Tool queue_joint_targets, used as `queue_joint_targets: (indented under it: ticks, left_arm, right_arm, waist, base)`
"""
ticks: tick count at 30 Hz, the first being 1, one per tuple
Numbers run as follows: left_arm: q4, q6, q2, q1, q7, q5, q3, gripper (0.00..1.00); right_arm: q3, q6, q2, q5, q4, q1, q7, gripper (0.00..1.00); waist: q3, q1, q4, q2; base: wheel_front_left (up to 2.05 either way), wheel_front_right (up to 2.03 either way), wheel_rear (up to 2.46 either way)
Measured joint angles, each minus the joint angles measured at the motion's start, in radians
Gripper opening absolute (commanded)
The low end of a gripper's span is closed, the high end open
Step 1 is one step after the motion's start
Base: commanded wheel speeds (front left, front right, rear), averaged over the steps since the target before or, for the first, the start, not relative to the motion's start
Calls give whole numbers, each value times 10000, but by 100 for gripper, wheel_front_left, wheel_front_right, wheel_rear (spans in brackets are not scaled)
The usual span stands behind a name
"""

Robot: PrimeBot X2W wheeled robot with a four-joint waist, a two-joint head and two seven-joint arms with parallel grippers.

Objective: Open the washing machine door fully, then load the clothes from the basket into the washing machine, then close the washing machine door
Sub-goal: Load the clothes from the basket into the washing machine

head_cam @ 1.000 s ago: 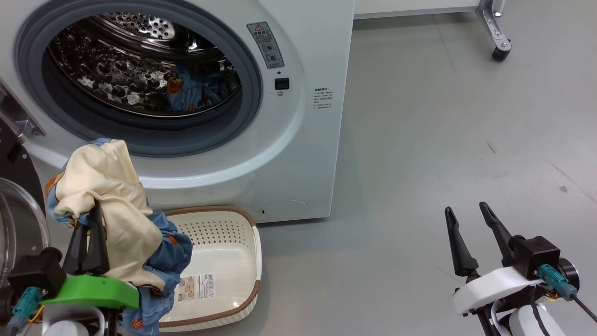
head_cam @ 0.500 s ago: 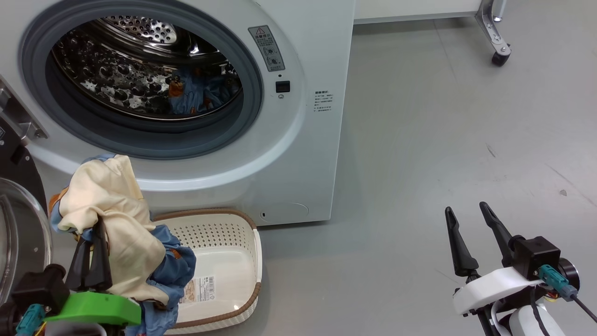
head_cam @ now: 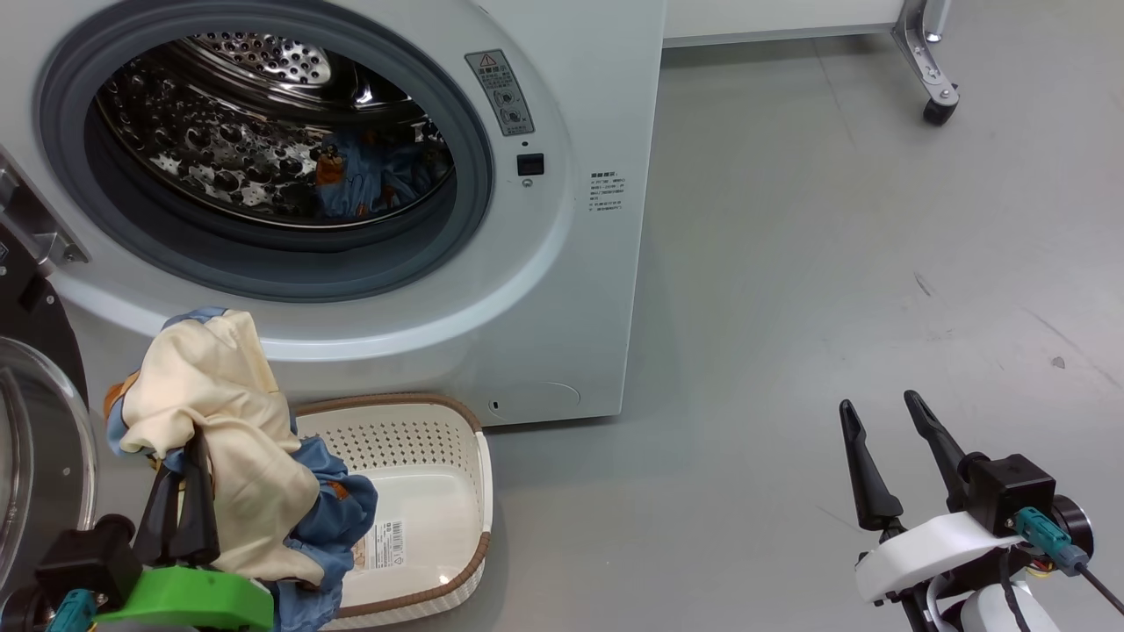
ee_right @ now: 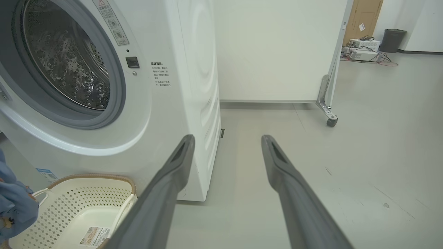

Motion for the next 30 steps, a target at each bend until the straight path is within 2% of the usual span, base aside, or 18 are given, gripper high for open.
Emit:
queue_joint_targets:
  ticks: [14, 30]
  left_arm:
    - [-305, -77, -63, 30, 0, 111, -27, 0]
    - [-456, -88, -127, -930, 0, 113, -79, 0]
  right_arm:
    - [-29, 0, -12, 0, -268, 0, 0, 100]
    - [-42, 0, -15, 0, -660, -248, 0, 100]
  waist:
    - [450, 0, 11, 0]
    - [1840, 1, 21, 0]
  base:
    - [0, 0, 0]
    - [0, 0, 0]
